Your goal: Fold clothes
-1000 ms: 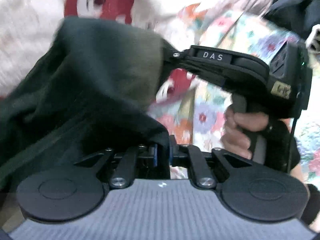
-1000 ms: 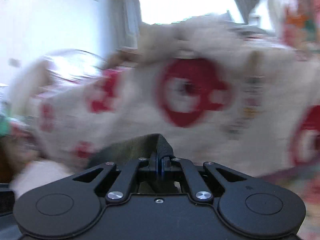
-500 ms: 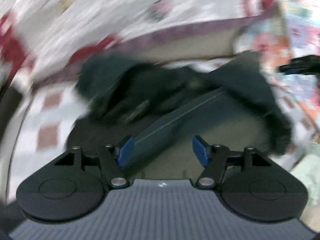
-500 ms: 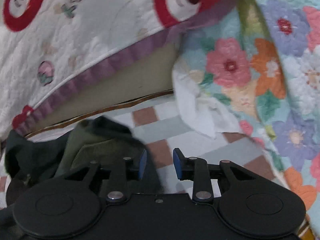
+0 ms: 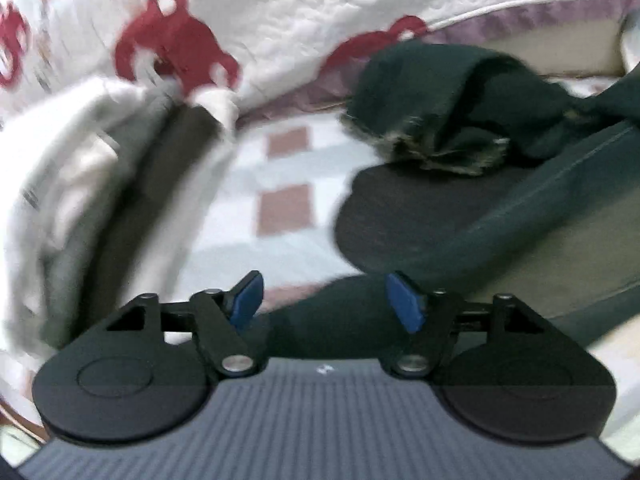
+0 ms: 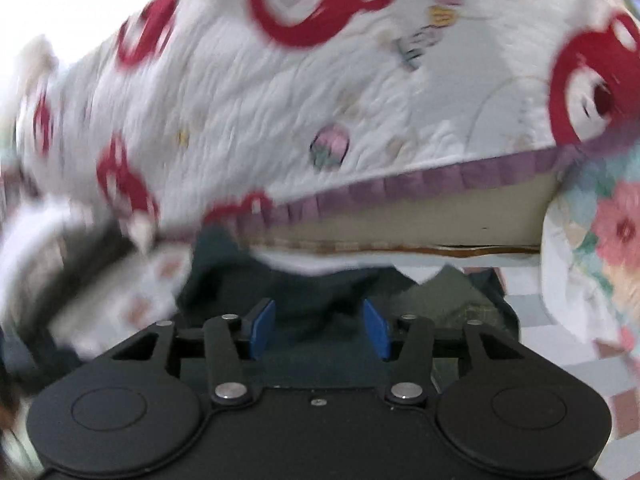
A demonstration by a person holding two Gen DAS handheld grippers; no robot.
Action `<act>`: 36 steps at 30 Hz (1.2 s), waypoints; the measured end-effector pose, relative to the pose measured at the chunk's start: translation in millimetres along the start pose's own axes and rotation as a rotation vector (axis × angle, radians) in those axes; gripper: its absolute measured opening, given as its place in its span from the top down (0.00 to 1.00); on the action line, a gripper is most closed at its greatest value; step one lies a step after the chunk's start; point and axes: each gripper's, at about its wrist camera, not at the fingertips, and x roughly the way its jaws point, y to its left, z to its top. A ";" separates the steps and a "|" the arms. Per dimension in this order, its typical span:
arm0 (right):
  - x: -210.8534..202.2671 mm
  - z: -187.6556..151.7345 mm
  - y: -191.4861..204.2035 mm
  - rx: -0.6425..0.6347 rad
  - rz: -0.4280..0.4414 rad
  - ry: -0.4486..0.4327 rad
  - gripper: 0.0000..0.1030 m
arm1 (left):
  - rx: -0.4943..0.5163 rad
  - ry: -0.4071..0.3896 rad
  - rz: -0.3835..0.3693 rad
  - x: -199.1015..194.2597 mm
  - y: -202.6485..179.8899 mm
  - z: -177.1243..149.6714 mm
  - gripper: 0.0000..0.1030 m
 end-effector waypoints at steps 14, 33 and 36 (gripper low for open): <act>-19.5 -81.2 -28.6 0.040 -0.152 0.144 0.47 | -0.170 0.089 -0.155 27.5 27.9 2.9 0.32; 3.7 -113.8 -87.5 0.271 -0.410 0.087 0.85 | -0.056 -0.057 -0.163 45.5 -12.1 9.5 0.13; -9.0 -76.7 -103.8 0.244 -0.480 -0.017 0.88 | -0.071 -0.042 -0.149 51.1 -12.0 6.3 0.13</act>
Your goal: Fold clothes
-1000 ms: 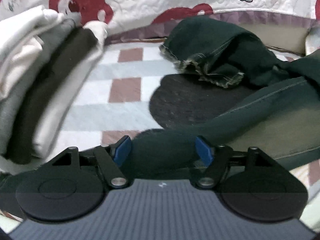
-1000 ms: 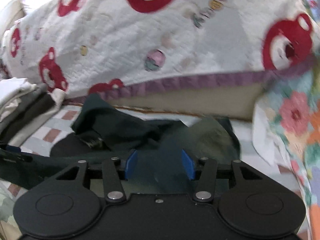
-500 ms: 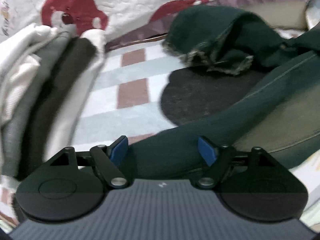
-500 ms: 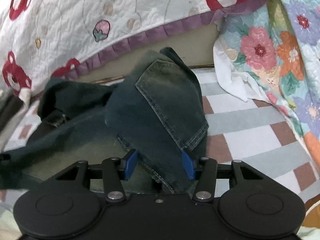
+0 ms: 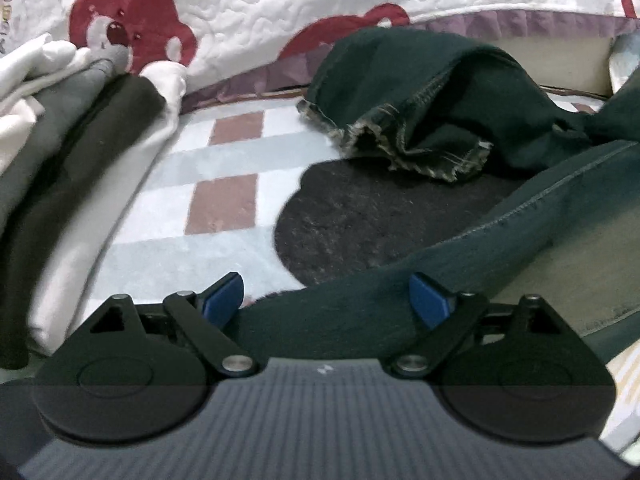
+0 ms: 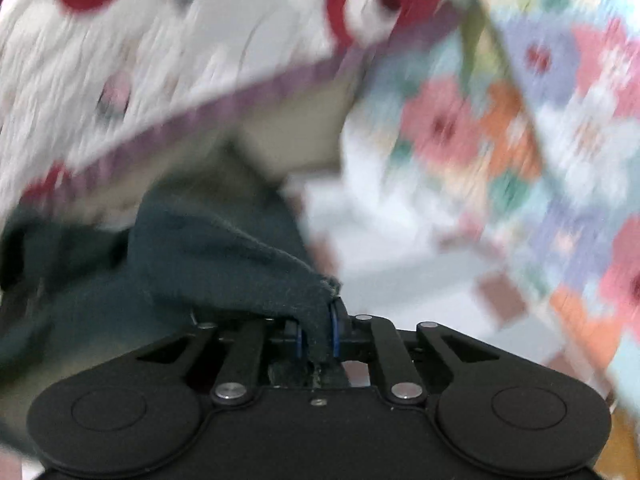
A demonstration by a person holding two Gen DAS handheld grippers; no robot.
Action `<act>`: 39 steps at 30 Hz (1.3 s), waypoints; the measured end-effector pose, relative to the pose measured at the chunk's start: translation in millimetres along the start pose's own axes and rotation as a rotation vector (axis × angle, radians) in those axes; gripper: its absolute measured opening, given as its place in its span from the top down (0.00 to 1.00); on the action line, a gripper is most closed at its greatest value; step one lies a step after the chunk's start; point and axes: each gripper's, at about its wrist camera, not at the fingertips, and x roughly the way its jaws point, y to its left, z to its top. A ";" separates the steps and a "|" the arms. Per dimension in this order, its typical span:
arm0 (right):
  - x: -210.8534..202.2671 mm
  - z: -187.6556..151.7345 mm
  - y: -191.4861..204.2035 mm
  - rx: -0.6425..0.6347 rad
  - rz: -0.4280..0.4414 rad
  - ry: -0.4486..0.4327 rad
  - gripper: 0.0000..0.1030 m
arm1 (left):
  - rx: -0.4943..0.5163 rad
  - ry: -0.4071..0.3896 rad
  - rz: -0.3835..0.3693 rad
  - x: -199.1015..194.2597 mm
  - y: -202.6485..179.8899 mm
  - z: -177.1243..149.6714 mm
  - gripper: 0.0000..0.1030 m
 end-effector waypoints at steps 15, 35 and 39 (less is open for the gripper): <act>118.2 127.4 -5.5 0.114 -0.080 0.206 0.48 | -0.058 0.086 -0.022 20.6 6.2 -3.1 0.13; 65.3 2.5 -31.6 0.086 -0.006 0.302 0.20 | 0.288 0.113 0.026 18.4 -57.0 -20.1 0.39; 48.6 -32.7 -30.5 0.189 0.055 0.343 0.29 | 0.252 0.122 0.063 18.6 -46.9 -13.6 0.71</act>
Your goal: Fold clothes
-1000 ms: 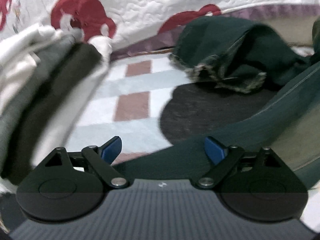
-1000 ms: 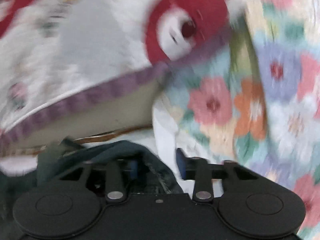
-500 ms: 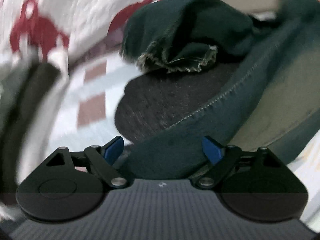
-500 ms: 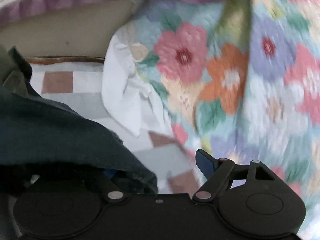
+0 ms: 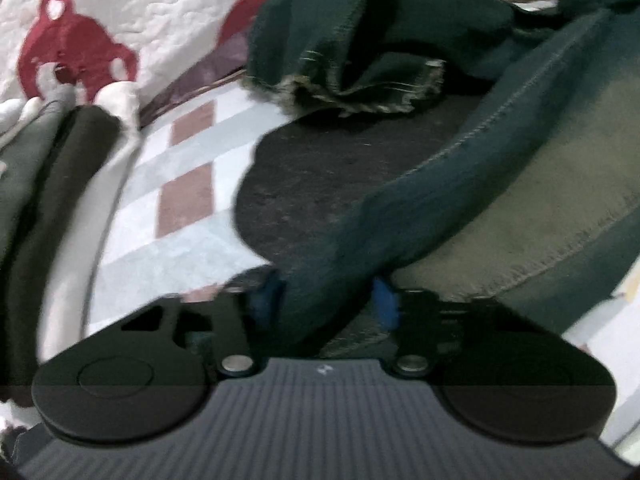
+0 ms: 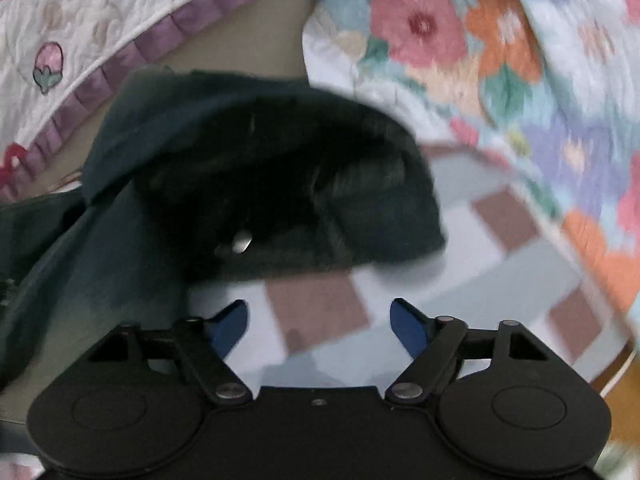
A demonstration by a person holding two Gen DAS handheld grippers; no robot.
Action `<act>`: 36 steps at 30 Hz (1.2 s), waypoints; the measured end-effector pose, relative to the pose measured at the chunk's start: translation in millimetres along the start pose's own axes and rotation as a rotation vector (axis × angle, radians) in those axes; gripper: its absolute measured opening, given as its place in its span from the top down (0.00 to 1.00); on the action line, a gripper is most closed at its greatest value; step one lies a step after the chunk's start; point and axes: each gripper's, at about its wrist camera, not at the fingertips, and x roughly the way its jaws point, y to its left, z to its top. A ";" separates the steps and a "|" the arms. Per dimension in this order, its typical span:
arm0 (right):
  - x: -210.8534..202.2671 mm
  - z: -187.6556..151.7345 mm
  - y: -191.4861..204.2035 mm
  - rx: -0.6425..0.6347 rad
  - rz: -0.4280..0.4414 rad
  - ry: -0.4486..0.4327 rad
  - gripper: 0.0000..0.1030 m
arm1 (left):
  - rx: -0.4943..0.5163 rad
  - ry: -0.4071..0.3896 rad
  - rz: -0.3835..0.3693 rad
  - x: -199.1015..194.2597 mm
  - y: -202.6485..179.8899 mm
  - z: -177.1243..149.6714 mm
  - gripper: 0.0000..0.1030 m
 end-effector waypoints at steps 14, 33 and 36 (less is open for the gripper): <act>-0.2 -61.3 33.0 0.145 0.369 0.044 0.30 | -0.183 -0.144 0.062 -24.3 32.6 8.0 0.86; -54.9 -37.6 83.2 0.020 0.757 -0.083 0.88 | -0.207 -0.431 -0.310 -109.2 21.3 8.7 0.44; -61.8 -28.8 90.1 -0.016 0.766 -0.106 0.88 | -0.122 -0.454 -0.339 -109.6 -9.1 8.8 0.40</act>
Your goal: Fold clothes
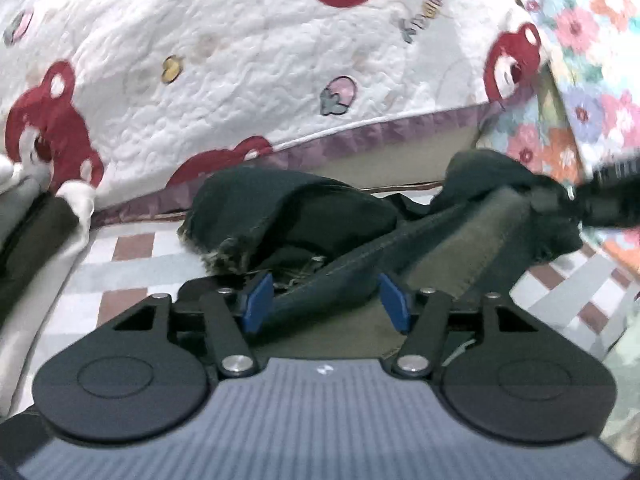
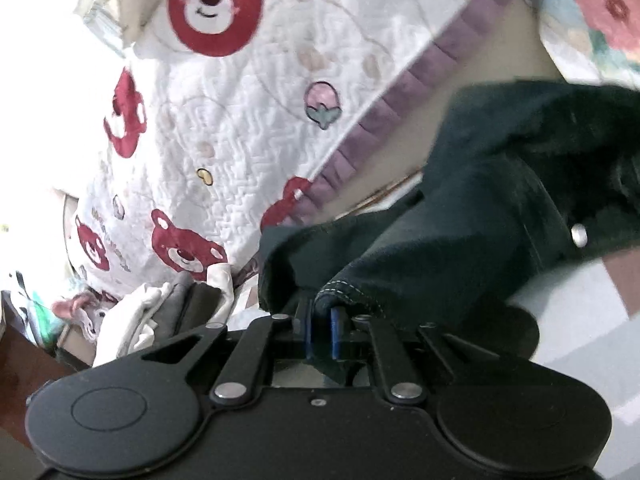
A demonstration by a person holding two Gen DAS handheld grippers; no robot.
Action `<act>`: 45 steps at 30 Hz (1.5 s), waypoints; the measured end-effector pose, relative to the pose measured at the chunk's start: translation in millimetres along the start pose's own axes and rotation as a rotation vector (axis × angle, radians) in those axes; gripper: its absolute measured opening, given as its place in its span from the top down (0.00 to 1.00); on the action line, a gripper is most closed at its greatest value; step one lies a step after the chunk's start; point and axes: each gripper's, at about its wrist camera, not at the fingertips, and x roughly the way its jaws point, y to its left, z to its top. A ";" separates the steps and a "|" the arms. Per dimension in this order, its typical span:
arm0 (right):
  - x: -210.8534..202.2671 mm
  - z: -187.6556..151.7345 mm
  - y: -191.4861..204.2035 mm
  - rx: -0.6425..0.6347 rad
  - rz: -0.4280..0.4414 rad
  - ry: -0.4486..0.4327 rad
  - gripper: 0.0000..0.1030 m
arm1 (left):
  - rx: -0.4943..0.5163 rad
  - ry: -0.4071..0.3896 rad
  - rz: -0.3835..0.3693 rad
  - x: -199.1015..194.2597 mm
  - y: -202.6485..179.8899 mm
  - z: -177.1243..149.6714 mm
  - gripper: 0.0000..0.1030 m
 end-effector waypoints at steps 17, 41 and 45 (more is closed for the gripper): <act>-34.7 20.1 34.0 -0.049 0.095 -0.057 0.89 | 0.176 0.091 0.160 69.0 -33.5 -33.1 0.38; 29.6 -27.9 37.9 -0.283 -0.428 0.160 0.47 | -0.417 0.086 0.087 97.4 108.9 -8.6 0.84; 45.8 -25.5 40.1 -0.131 -0.386 0.106 0.46 | -0.456 0.093 0.074 97.1 114.6 -10.8 0.85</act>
